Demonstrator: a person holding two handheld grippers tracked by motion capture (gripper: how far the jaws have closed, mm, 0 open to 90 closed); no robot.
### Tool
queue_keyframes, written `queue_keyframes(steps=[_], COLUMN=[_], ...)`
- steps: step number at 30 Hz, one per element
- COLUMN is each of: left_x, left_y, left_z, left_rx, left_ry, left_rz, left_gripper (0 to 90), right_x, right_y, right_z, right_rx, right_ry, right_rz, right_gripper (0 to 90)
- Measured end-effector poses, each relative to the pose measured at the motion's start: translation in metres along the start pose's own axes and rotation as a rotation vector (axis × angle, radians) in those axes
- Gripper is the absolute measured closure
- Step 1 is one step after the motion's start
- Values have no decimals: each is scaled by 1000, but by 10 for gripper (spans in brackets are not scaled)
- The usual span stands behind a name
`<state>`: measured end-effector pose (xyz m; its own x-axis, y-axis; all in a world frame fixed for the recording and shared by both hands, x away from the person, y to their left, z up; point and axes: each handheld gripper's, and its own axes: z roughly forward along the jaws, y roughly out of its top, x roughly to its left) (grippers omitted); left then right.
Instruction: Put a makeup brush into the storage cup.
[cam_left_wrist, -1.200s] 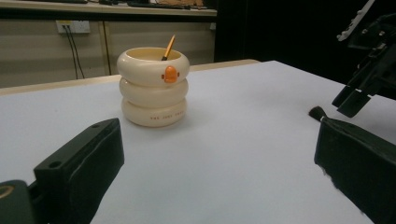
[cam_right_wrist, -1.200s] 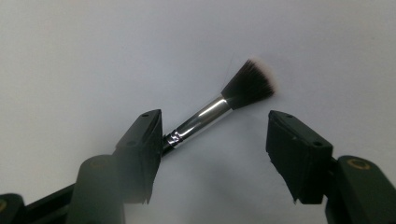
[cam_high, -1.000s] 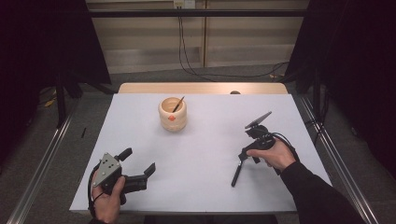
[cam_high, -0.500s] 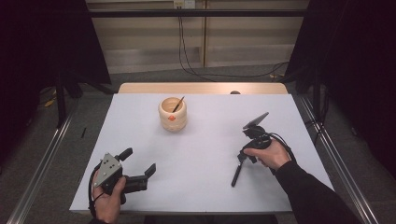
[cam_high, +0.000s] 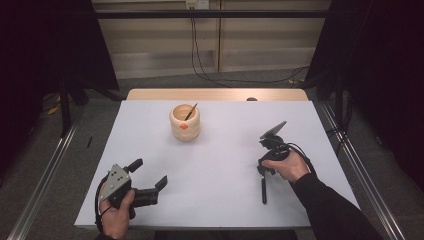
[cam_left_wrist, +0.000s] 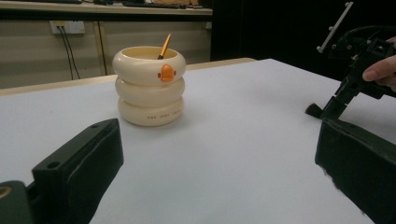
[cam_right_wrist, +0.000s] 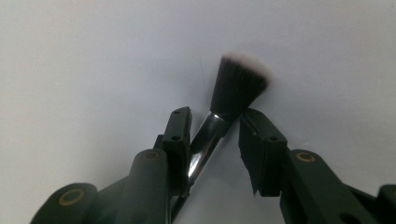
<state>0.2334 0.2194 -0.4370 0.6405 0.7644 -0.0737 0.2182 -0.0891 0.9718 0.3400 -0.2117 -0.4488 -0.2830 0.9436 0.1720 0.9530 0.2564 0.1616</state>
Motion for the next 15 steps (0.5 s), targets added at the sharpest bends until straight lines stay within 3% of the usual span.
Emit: queue_keyframes(steps=[8,13,15], left_x=[0,0,0], left_y=[0,0,0], left_z=[1,1,1], left_rx=[6,6,9], left_ry=[-10,-11,-17], left_rz=[3,-12,0], left_gripper=[10,11,10], right_x=[4,-1,-1], right_y=[-1,-1,-1], right_z=[2,0,0], right_rx=[-11,-6,-1], right_ry=[-66,-37,-40], right_rz=[-42,-33,-47], right_gripper=[763,775,779])
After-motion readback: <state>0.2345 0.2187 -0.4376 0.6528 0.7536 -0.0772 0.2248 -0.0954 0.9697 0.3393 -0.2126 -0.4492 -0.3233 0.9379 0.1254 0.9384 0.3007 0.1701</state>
